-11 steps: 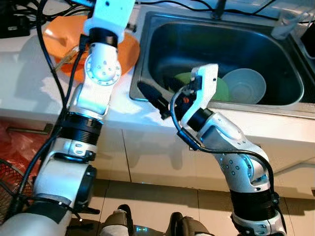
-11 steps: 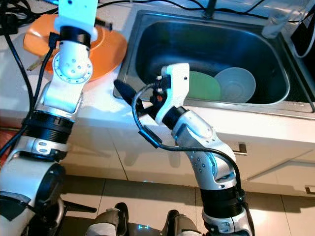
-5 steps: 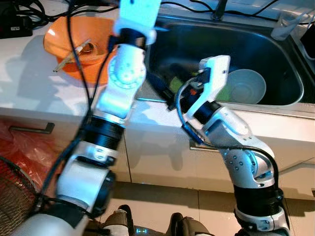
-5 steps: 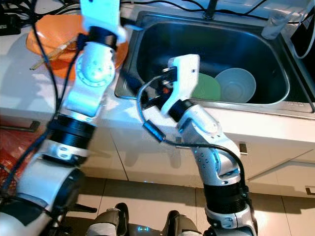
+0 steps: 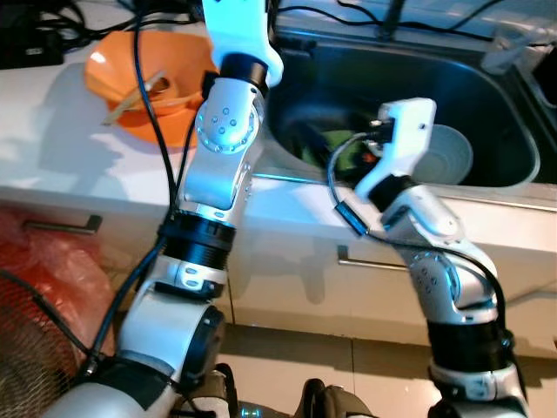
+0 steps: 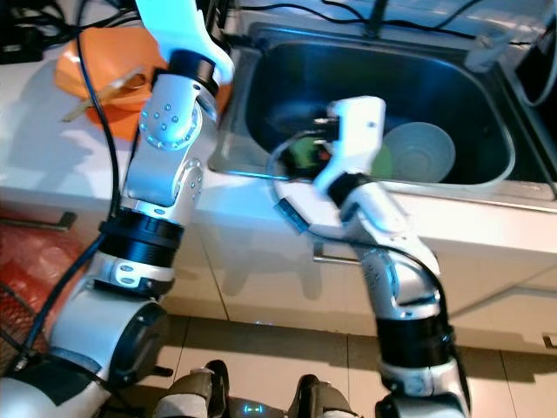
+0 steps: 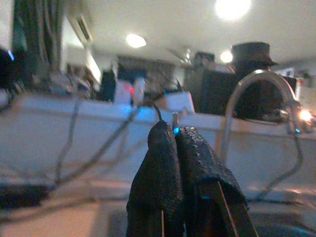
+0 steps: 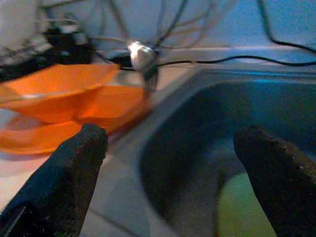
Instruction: Kitchen organization
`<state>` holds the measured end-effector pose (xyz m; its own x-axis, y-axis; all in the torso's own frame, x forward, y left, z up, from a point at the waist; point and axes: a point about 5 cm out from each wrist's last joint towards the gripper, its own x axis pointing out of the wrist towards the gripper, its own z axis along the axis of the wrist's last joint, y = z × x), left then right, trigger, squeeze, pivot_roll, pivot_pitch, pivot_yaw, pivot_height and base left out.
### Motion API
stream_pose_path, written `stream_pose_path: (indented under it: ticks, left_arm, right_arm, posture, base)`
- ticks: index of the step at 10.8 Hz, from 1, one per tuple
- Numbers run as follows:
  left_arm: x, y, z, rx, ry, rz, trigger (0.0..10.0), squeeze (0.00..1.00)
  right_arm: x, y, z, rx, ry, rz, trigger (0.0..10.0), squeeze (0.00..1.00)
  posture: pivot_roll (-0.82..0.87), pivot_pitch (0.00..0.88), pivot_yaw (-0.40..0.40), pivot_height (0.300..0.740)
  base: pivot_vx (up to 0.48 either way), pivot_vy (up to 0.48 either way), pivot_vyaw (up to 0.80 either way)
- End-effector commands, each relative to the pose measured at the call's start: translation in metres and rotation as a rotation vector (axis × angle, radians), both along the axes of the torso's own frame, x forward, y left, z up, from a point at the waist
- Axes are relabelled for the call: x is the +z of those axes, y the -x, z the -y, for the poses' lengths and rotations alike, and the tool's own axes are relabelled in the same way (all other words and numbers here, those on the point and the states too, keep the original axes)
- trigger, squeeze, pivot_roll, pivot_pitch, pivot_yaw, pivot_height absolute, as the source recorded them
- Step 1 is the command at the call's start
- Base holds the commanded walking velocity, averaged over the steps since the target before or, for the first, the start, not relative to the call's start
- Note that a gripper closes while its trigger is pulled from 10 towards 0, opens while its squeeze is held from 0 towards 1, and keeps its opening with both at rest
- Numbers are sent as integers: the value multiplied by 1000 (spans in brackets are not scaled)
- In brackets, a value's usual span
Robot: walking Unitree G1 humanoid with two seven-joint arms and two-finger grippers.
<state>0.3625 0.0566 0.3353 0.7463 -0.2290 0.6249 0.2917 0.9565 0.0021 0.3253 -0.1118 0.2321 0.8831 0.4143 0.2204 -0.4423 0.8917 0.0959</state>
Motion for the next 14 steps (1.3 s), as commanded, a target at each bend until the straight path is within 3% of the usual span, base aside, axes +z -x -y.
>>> stream_pose_path:
  ticks: [1, 2, 4, 6, 8, 9, 10, 13, 14]
  left_arm:
    - [-3, 2, 3, -55, 16, -28, 0, 0]
    - [-9, 1, 6, -107, 26, -79, 0, 0]
    - [-22, 1, 11, -194, 30, -148, 0, 0]
    - [-28, -3, 10, -244, 80, -222, 0, 0]
    - [-27, -6, 10, -299, 158, -281, 0, 0]
    - [-25, -6, 12, -314, 181, -295, 0, 0]
    - [-25, -5, 16, -347, 217, -323, 0, 0]
    - [-24, -1, 25, -448, 317, -414, 0, 0]
    - [-24, 3, 32, -485, 307, -435, 0, 0]
  right_arm:
    - [7, -4, 10, -55, 9, 36, 10000, 1000]
    - [7, -6, 15, -71, 24, 43, 10000, 1000]
    - [6, -9, 18, -75, 157, 101, 10000, 1000]
    - [4, -8, 15, -29, 187, 112, 10000, 1000]
    - [0, -10, 16, 19, 196, 113, 10000, 122]
    - [-1, -12, 16, 21, 195, 112, 10000, 118]
    - [-1, -15, 16, 23, 198, 117, 10000, 0]
    - [1, -19, 11, 59, 210, 140, 10000, 0]
    - [3, -24, 8, 72, 233, 162, 10000, 0]
  posture:
    - [-21, 158, -33, 740]
    - [-17, 159, -31, 740]
    - [-10, 163, -26, 740]
    - [0, 169, -15, 740]
    - [2, 175, -10, 740]
    - [2, 176, -8, 740]
    - [3, 178, -7, 740]
    - [16, 182, 4, 740]
    - [18, 184, 10, 740]
  base:
    - [0, 0, 0]
    - [0, 0, 0]
    - [0, 0, 0]
    - [0, 0, 0]
    - [0, 0, 0]
    - [0, 0, 0]
    - [0, 0, 0]
    - [0, 0, 0]
    - [0, 0, 0]
